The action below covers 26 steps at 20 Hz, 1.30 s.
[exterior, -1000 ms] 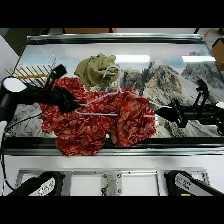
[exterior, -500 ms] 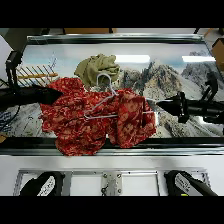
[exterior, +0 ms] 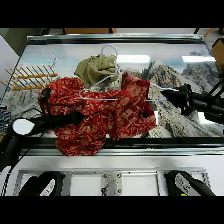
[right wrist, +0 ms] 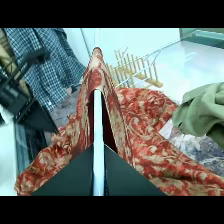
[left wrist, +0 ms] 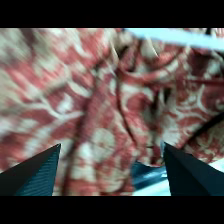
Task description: Fold the clothes and pants, and hang the long-sleeved shirts on hangers.
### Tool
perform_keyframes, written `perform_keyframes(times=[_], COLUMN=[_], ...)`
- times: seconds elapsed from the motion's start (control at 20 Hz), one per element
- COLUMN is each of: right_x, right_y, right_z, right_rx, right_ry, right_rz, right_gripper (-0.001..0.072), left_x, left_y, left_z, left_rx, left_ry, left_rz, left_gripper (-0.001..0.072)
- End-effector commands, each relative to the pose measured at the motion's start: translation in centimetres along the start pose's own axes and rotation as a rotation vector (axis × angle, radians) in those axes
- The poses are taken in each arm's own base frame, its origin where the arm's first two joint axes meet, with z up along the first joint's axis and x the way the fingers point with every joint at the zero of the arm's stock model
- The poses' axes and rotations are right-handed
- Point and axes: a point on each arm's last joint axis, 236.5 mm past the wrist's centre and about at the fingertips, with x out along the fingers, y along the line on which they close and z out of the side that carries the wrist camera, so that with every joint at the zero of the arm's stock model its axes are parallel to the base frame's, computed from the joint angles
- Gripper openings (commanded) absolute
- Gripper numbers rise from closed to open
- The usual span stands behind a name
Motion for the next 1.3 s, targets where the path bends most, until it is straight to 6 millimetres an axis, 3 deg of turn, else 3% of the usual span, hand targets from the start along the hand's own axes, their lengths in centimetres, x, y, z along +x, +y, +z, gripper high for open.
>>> perform_keyframes(times=[0.0,0.45,0.6,0.95,1.0,1.1,1.25], right_x=[0.0,0.0,0.0,0.0,0.0,0.0,0.0], right_y=[-0.6,-0.6,-0.5,-0.5,-0.6,-0.6,-0.6], right_z=[0.4,0.4,0.4,0.3,0.3,0.3,0.3], right_rx=[0.012,0.012,0.012,0.012,0.012,0.012,0.012], right_ry=[-0.015,-0.014,-0.014,-0.011,-0.011,-0.011,-0.011], right_rz=[-0.029,-0.027,-0.024,-0.024,-0.025,-0.025,-0.025], right_gripper=[0.0006,0.0006,0.0007,0.0007,0.0007,0.0007,0.0007], left_x=[3.2,8.8,13.4,14.0,14.0,14.2,14.2], left_y=[-2.0,-7.3,-8.1,-7.7,-7.7,-9.3,-9.8], left_z=[-2.1,1.1,-0.6,0.5,0.1,-2.7,-3.2], left_rx=[-0.173,-0.294,-0.380,-0.451,-0.451,-0.409,-0.391], left_ry=[-0.012,-0.048,0.056,0.007,0.023,0.099,0.108], left_rz=[-0.029,-0.081,-0.040,-0.043,-0.038,-0.042,-0.045], left_gripper=[0.0698,0.0688,0.0687,0.0688,0.0688,0.0687,0.0410])
